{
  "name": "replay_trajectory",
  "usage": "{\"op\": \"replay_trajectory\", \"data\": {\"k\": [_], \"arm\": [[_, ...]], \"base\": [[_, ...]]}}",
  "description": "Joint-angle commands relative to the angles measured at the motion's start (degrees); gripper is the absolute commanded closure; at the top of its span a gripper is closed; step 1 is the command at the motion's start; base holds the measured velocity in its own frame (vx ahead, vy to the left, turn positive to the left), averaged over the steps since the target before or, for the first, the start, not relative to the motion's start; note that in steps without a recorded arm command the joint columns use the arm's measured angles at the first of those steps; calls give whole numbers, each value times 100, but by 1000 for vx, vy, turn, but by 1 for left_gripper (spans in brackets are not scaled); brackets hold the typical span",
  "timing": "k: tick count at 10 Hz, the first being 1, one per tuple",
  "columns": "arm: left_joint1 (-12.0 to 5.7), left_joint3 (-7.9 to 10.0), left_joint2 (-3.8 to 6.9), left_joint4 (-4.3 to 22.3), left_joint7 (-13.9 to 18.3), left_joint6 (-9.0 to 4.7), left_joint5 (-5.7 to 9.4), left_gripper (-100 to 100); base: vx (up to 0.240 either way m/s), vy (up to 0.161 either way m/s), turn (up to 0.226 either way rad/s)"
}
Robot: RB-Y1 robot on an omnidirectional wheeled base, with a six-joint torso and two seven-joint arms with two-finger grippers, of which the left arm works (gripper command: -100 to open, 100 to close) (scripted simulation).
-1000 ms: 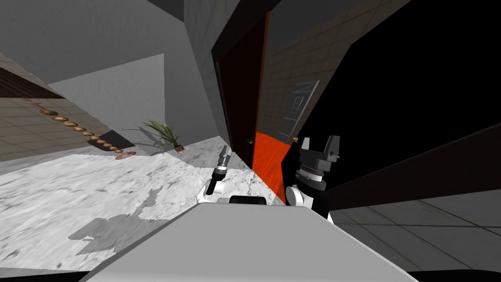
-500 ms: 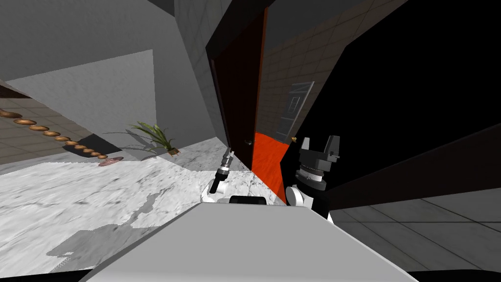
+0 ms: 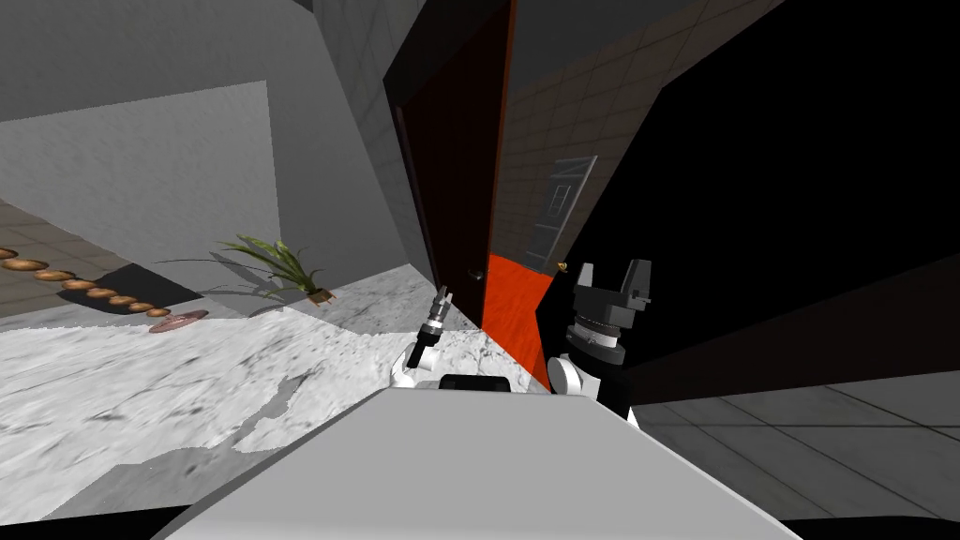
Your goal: Push the door open
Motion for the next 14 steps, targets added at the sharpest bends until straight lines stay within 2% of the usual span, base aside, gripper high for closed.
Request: {"op": "replay_trajectory", "data": {"k": [1,14], "arm": [[-79,-70,2,209,11,-9,20,-100],[-910,-571,7,2248,120,-234,207,-100]], "base": [[72,46,-128],[71,79,-104]]}}
